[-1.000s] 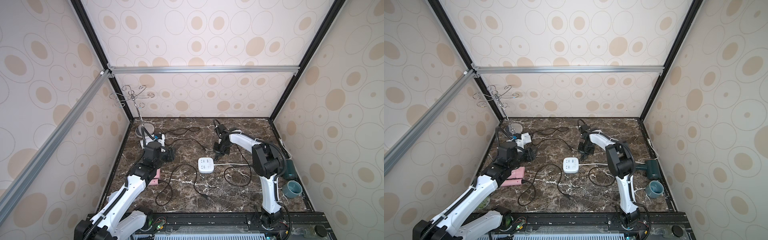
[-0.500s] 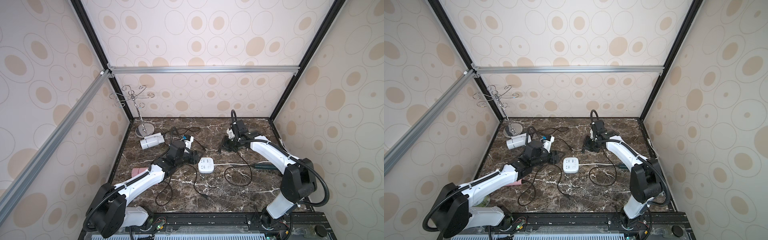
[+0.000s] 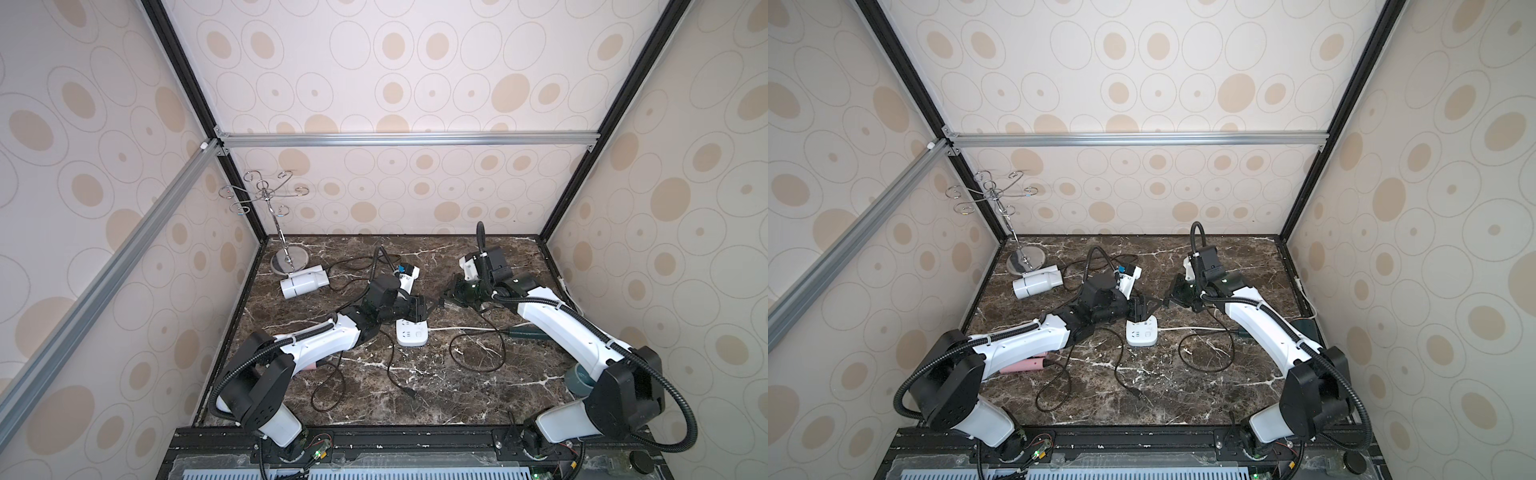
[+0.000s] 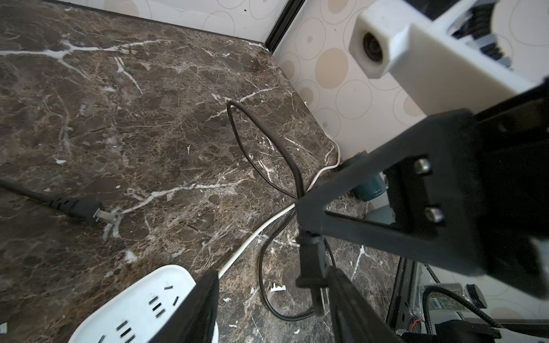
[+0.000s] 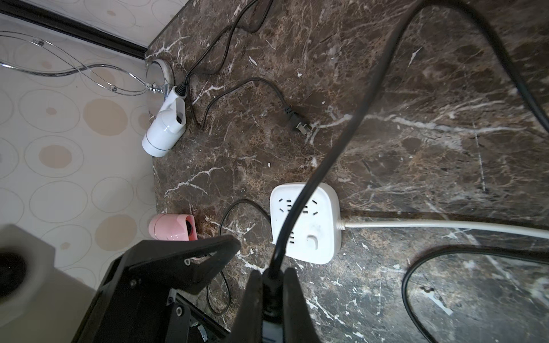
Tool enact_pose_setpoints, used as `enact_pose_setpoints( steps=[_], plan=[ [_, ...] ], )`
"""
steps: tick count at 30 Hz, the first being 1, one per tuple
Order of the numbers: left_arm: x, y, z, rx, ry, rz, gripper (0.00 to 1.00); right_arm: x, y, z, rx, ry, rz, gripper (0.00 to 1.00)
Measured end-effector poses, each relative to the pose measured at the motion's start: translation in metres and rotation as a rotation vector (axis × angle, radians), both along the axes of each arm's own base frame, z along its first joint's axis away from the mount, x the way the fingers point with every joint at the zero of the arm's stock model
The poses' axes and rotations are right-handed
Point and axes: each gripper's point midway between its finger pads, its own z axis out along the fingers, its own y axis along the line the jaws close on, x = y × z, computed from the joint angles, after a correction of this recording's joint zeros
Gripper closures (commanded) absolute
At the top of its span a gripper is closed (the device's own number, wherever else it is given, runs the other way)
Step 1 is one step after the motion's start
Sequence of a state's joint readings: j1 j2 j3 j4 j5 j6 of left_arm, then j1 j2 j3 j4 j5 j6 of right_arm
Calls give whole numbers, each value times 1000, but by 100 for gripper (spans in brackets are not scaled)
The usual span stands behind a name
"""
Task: Charge the blow dryers
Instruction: Pick up the plug from the center of the board.
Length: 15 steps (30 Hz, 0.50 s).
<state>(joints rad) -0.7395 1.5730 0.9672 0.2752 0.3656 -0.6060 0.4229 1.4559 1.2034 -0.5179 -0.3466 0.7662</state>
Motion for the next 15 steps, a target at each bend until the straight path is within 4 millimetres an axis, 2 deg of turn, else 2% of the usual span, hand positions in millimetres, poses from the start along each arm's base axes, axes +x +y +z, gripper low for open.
enact_pose_setpoints(
  steps=[4, 8, 10, 15],
  plan=[
    [-2, -3, 2, -10, -2, -13, 42, -4, 0, -9, -6, 19, 3, 100],
    [-4, -7, 2, -18, -4, -27, 43, -2, 1, -8, -2, 8, 4, 100],
    [-6, -10, -2, -14, 4, -38, 47, -1, 1, -7, 2, 0, 5, 100],
    [-10, -16, -12, -1, 24, -52, 51, 0, 3, -8, 13, -9, 8, 99]
  ],
)
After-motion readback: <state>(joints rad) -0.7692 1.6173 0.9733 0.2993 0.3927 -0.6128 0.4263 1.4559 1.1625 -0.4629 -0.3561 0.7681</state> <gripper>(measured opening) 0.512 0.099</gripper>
